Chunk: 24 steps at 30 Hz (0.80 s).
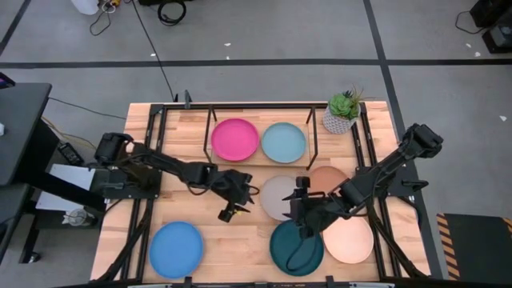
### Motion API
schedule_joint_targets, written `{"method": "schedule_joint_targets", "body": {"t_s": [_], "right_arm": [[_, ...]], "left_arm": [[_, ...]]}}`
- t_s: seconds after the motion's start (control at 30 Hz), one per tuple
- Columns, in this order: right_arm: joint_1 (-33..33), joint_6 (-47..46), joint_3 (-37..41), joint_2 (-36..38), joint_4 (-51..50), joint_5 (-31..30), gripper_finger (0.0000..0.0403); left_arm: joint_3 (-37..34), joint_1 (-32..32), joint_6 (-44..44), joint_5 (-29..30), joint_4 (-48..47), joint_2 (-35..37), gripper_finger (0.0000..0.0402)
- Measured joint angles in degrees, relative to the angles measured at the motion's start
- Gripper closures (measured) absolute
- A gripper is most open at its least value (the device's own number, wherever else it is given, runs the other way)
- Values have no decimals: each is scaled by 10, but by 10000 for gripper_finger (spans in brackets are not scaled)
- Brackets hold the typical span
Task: Place and stack plates onto a shelf
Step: Stack the gray plate on the light blue plate
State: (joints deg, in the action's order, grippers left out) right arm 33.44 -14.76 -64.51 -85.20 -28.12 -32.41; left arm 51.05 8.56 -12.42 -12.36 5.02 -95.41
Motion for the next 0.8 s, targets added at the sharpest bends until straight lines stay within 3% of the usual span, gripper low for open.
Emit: {"method": "schedule_joint_targets", "body": {"t_s": [0.3,0.43,0.57,0.8], "right_arm": [[17,-13,0,2,2,-40,186],[17,-22,0,1,-1,-40,186],[19,-26,0,1,0,-40,186],[21,-27,0,1,2,-41,186]], "left_arm": [[37,-9,-58,5,77,-99,247],[89,-10,-87,7,51,-144,247],[142,-10,-115,6,-33,-180,247],[170,-10,-138,24,-76,-216,263]]}}
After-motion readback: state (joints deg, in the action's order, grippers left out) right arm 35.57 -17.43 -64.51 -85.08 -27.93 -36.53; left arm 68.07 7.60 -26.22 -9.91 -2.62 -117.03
